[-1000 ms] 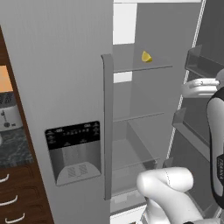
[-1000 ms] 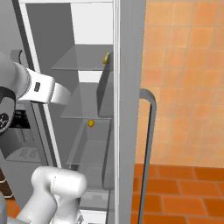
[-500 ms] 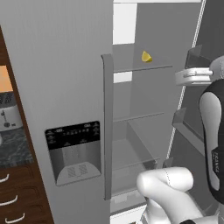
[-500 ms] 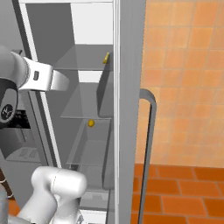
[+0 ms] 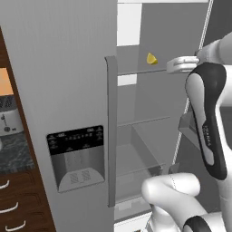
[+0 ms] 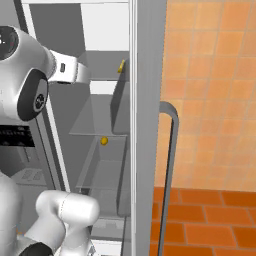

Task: Grab a lemon wedge from the fridge and one ice cube from the ice bowl, and put them in the glass of lemonade.

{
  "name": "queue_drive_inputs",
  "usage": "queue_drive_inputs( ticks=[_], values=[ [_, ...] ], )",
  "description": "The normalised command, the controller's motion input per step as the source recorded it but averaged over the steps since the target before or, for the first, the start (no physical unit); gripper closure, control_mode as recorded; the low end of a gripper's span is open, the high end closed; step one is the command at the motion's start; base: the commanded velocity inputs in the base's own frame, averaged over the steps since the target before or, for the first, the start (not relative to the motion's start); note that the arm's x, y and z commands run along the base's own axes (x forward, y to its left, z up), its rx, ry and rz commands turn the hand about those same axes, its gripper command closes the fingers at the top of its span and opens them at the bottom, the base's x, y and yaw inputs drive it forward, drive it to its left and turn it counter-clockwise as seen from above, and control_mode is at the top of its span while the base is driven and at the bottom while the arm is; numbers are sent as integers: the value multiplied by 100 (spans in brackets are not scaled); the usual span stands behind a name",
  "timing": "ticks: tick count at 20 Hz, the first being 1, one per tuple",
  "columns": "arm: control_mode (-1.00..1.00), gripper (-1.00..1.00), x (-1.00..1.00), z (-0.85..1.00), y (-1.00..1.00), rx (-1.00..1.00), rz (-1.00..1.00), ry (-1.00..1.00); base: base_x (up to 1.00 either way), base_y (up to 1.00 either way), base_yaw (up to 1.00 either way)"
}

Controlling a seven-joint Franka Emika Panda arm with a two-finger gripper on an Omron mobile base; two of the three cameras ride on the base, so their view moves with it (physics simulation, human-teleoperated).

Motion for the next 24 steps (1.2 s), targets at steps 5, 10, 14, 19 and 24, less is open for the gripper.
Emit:
queue_drive_inputs(
  ticks=[5, 10, 14, 19, 24],
  values=[
    [-100, -100, 95, 2, -9, -2, -1, 13, 0, 0, 0],
    [-100, -100, 100, 0, -21, 0, -1, 13, 0, 0, 0],
    [-100, -100, 94, -19, -22, 0, 0, 6, 0, 0, 0],
    [-100, -100, 88, -41, -4, -4, 0, 2, 0, 0, 0],
    [-100, -100, 79, 0, -1, -6, 1, 12, 0, 0, 0]
  ],
)
